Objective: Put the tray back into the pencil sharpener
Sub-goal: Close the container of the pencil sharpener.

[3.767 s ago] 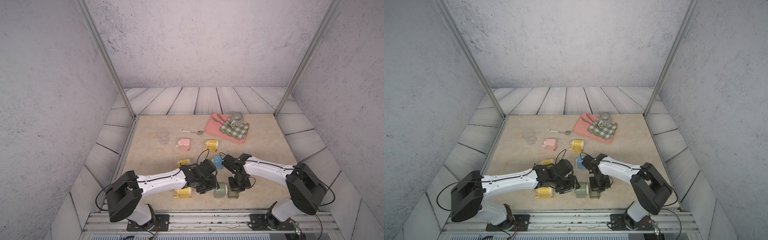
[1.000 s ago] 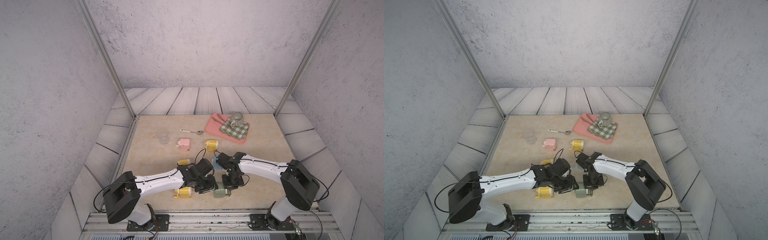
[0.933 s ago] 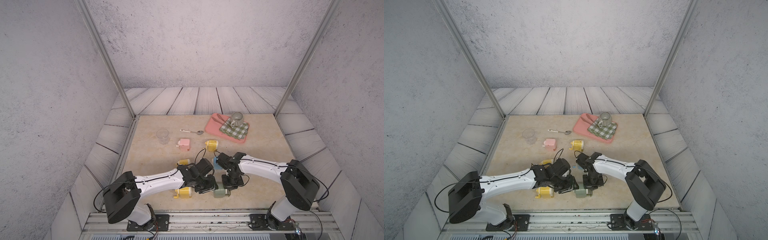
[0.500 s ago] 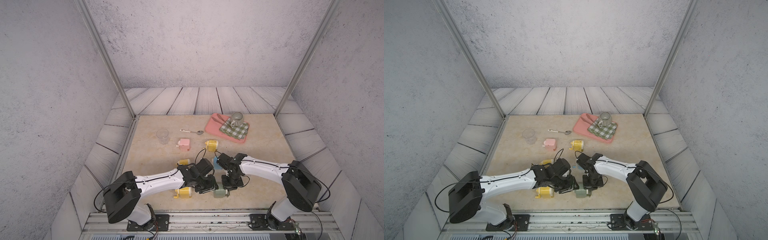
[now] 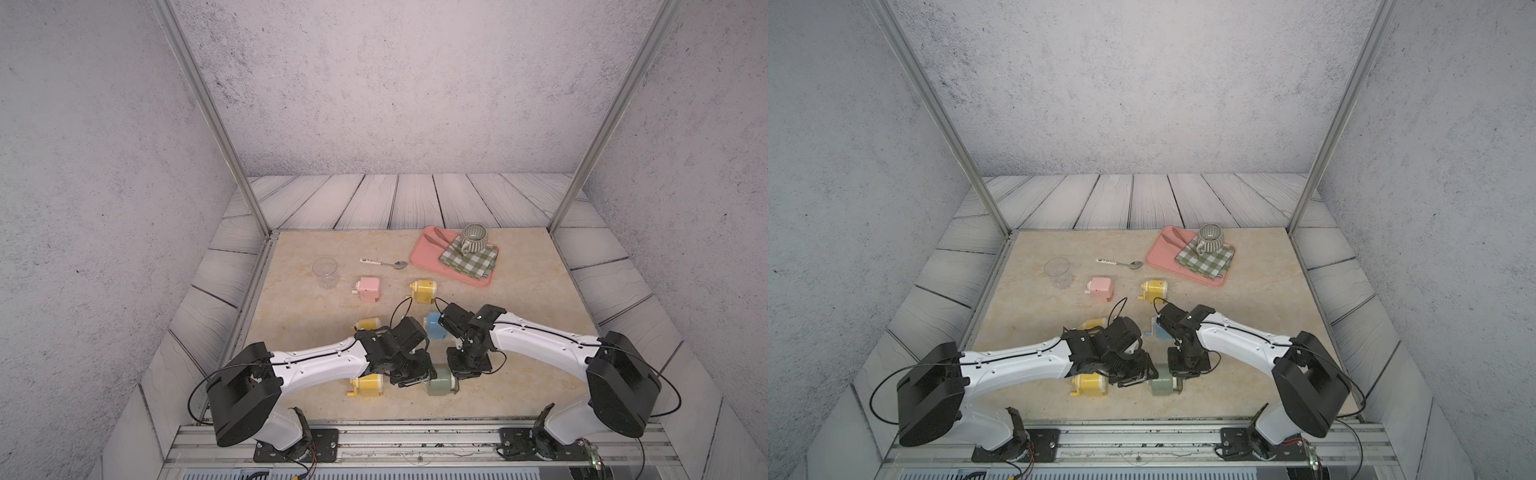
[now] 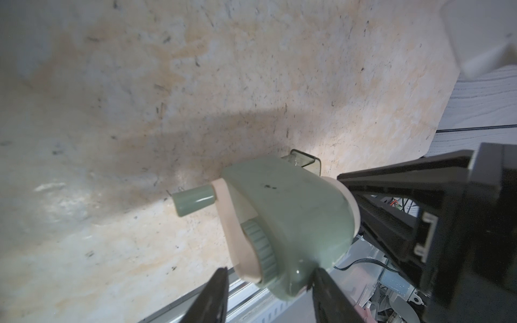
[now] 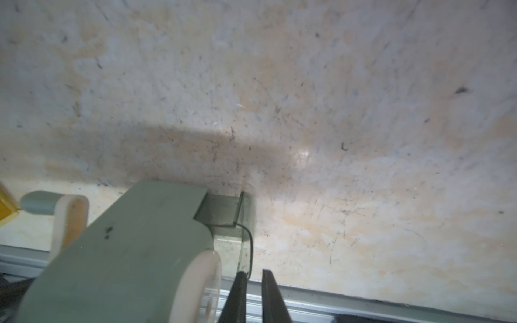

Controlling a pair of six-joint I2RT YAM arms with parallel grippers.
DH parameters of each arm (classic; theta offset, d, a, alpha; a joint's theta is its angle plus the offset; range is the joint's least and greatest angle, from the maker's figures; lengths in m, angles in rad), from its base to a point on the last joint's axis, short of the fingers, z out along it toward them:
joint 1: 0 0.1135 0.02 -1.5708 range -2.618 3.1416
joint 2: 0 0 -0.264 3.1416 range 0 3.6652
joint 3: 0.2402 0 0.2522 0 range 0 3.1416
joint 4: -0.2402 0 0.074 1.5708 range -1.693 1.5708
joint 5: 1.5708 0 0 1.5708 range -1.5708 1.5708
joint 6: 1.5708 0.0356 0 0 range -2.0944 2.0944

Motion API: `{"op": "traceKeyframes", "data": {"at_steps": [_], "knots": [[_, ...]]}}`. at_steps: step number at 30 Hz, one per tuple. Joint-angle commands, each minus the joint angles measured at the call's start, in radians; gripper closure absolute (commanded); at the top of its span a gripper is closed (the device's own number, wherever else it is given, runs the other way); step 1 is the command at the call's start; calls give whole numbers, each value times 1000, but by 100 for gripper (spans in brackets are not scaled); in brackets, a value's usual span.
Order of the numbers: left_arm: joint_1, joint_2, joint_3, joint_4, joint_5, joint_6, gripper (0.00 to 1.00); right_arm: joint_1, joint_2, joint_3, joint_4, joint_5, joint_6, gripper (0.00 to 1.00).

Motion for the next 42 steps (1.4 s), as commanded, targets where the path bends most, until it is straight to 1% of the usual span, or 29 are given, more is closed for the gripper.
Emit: {"op": "traceKeyframes", "data": {"at_steps": [1, 3, 6, 9, 12, 20, 26, 42], "knots": [[4, 50, -30, -148, -51, 14, 49, -24, -67, 17, -75, 33, -6, 85], [4, 51, -29, -150, -52, 14, 49, -53, -111, -6, -82, 26, 1, 86], [3, 52, -26, -152, -51, 16, 49, -128, -186, -83, -49, -31, 17, 99], [4, 51, -26, -152, -51, 16, 50, -216, -243, -173, 17, -108, 35, 100], [5, 54, -25, -150, -51, 15, 50, -263, -242, -237, 84, -178, 52, 100], [3, 57, -23, -151, -51, 16, 50, -262, -168, -296, 228, -269, 105, 100], [3, 54, -26, -153, -53, 15, 50, -263, -141, -335, 303, -320, 134, 100], [1, 49, -36, -146, -51, 7, 51, -262, -106, -351, 364, -349, 146, 100]]}}
